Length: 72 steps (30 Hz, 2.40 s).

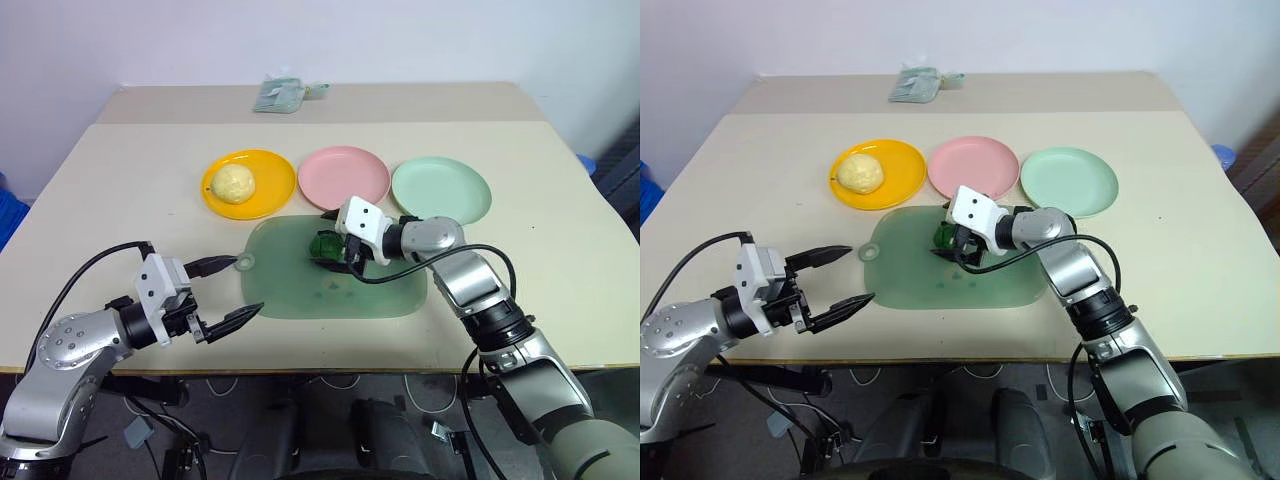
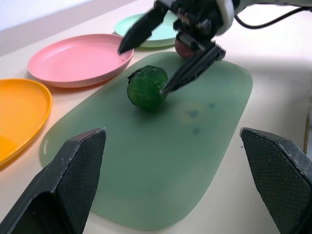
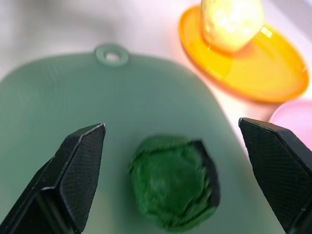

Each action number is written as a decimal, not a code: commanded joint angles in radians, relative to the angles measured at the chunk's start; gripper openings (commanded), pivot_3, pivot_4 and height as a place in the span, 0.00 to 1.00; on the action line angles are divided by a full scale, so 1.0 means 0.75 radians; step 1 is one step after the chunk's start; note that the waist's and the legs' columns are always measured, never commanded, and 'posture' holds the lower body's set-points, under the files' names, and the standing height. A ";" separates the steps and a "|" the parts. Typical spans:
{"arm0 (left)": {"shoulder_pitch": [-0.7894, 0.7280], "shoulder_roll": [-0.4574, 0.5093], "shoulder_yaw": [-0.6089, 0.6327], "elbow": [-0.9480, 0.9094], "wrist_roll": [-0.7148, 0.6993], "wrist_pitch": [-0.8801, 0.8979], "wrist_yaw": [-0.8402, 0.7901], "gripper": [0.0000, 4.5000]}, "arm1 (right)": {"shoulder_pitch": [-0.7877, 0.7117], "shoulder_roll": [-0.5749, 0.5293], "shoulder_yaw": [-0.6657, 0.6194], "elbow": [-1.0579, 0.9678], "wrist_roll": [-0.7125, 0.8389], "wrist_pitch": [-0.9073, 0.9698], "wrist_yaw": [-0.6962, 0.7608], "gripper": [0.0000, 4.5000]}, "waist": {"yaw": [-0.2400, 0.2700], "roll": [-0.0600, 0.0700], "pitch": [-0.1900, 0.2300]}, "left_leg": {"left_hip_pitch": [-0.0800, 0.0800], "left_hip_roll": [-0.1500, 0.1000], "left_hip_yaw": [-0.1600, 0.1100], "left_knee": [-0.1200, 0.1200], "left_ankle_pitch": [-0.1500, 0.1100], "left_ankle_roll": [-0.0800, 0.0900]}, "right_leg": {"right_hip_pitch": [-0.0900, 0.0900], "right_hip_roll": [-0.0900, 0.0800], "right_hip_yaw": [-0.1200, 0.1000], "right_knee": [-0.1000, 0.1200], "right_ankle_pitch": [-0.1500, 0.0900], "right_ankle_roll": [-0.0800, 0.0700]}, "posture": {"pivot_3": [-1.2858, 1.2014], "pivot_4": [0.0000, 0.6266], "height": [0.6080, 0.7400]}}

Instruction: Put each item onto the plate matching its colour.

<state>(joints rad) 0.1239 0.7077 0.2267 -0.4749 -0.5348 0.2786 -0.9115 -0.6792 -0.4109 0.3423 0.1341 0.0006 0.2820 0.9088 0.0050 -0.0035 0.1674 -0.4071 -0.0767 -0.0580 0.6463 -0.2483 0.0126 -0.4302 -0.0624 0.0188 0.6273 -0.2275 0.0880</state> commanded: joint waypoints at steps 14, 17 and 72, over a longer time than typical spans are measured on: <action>0.062 -0.010 0.025 -0.013 0.008 -0.056 0.002 1.00 | -0.071 0.033 0.015 0.081 -0.065 -0.093 0.022 0.41 | -0.022 0.000 0.000 | 0.000 0.000 0.000 -0.001 0.000 0.000 | 0.000 0.000 0.000 0.000 0.000 0.000 | 0.52 0.24 1.00; 0.058 -0.013 0.017 0.000 0.010 -0.066 0.001 1.00 | -0.073 0.039 -0.077 -0.014 0.041 0.030 0.027 0.37 | -0.022 0.001 0.001 | 0.000 0.000 0.000 -0.001 0.000 0.000 | -0.001 0.000 0.000 0.000 0.000 0.000 | 0.52 0.24 1.00; -0.247 -0.059 -0.129 0.207 0.007 -0.068 -0.105 1.00 | 0.282 -0.236 -0.548 -0.151 0.466 0.425 -0.132 1.00 | -0.022 0.009 0.005 | -0.001 0.002 0.001 -0.005 0.001 -0.001 | 0.000 0.001 0.001 -0.008 0.004 0.000 | 0.52 0.24 1.00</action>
<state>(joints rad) -0.0491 0.6628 0.1292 -0.3125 -0.5251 0.2343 -0.9847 -0.4514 -0.5958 -0.0812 0.0024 0.3606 0.6308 0.8053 -0.0114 0.0032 0.1709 -0.4077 -0.0755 -0.0569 0.6431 -0.2474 0.0122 -0.4298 -0.0615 0.0193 0.6213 -0.2243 0.0879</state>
